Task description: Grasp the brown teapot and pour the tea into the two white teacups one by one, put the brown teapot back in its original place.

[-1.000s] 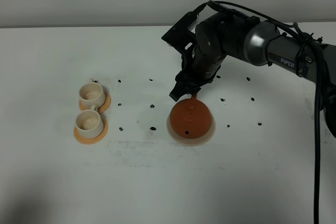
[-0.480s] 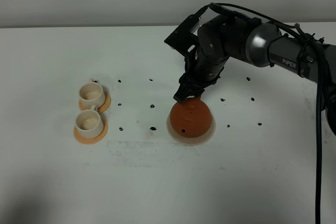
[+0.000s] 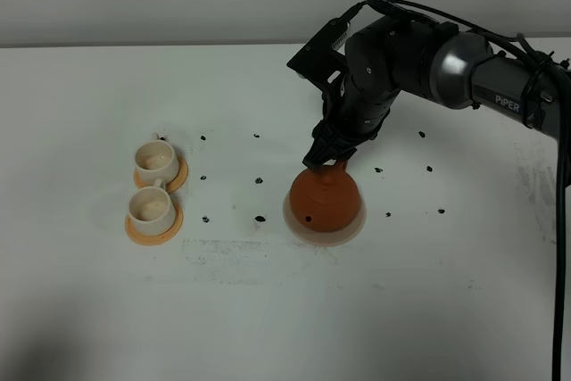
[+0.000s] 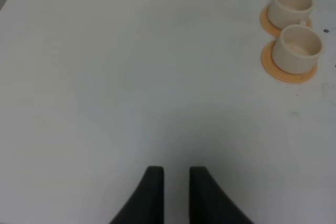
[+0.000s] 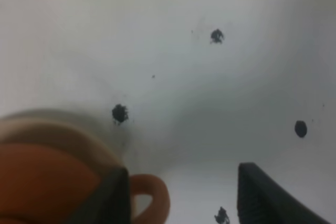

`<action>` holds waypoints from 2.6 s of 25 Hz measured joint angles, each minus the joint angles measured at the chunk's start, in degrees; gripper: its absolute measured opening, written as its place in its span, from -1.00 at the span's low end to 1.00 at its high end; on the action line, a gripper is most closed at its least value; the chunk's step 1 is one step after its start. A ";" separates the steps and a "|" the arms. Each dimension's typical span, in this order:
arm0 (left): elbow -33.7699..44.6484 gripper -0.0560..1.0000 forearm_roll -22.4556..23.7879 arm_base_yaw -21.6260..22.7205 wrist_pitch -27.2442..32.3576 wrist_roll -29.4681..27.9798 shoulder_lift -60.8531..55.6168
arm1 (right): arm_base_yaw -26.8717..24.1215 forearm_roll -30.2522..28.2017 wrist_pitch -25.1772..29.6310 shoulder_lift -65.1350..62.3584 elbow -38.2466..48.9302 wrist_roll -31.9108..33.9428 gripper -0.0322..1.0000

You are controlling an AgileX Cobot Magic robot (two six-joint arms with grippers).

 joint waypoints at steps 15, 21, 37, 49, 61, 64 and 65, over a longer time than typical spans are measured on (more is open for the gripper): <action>0.00 -0.69 0.00 0.00 0.05 0.00 0.00 | 0.00 -0.34 3.19 -1.60 1.41 0.00 -0.07; 0.00 -0.69 0.00 0.00 0.05 0.00 0.00 | 0.11 -0.98 5.12 -1.84 1.41 0.00 -0.07; 0.00 -0.69 0.00 0.00 0.05 0.05 0.00 | 0.11 -1.58 3.42 -3.07 3.76 0.05 -0.08; 0.00 -0.69 0.00 0.00 0.05 0.11 0.00 | 0.11 0.20 0.70 -5.51 7.05 0.05 -0.08; 0.00 -0.69 0.00 0.00 0.05 0.11 0.00 | -0.64 1.11 -0.22 -5.63 7.49 0.05 -0.08; 0.00 -0.69 0.00 0.00 0.05 0.11 0.00 | -0.94 1.25 0.97 -5.63 7.49 0.27 -0.08; 0.00 -0.69 0.00 0.00 0.05 0.11 0.00 | -0.94 1.25 1.28 -5.63 7.49 0.40 -0.08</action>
